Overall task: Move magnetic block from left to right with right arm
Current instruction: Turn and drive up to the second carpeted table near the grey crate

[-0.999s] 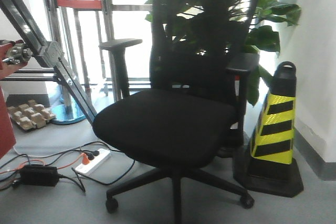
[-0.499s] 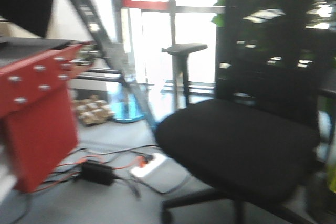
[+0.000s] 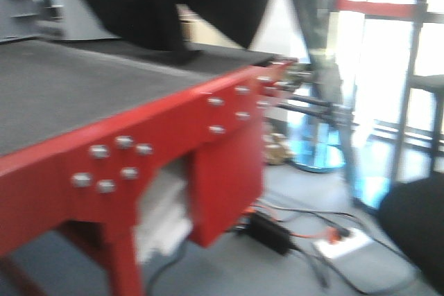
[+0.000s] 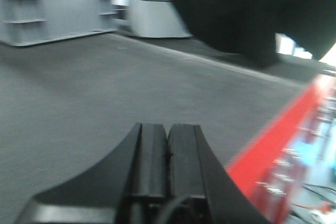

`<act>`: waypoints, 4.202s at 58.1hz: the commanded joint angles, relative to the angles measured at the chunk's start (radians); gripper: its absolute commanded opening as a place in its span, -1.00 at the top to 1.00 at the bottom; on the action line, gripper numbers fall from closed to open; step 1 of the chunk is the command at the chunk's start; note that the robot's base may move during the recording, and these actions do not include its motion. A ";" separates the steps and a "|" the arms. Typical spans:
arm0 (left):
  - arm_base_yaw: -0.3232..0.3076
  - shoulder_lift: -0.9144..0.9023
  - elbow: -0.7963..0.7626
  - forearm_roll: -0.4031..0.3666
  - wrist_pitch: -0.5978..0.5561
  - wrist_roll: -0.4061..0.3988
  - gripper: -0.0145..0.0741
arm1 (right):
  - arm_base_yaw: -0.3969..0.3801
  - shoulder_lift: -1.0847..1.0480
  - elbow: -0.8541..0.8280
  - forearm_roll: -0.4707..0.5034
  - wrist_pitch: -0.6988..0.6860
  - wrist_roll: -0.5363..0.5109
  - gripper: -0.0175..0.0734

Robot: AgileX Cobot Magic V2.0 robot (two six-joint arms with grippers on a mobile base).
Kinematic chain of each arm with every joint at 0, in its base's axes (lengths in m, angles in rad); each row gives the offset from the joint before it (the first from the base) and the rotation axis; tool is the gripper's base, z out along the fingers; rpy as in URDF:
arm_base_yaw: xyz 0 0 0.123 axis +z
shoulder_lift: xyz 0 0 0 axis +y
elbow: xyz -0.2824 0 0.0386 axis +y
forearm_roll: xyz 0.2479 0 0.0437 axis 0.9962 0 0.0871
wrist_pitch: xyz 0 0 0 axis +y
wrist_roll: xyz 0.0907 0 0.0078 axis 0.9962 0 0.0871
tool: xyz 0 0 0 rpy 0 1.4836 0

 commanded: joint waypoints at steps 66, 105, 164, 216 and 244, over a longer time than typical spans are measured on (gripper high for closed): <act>-0.003 -0.006 0.010 -0.006 -0.085 -0.001 0.94 | -0.006 0.014 -0.028 0.002 -0.084 -0.008 0.01; -0.003 -0.006 0.010 -0.006 -0.085 -0.001 0.94 | -0.006 0.014 -0.028 0.002 -0.084 -0.008 0.01; -0.003 -0.006 0.010 -0.006 -0.085 -0.001 0.94 | -0.006 0.014 -0.028 0.002 -0.084 -0.008 0.01; -0.003 -0.006 0.010 -0.006 -0.085 -0.001 0.94 | -0.006 0.324 -0.159 0.019 -0.060 -0.003 0.01; -0.003 -0.006 0.010 -0.006 -0.085 -0.001 0.94 | 0.180 0.825 -0.425 -0.064 0.346 0.357 0.01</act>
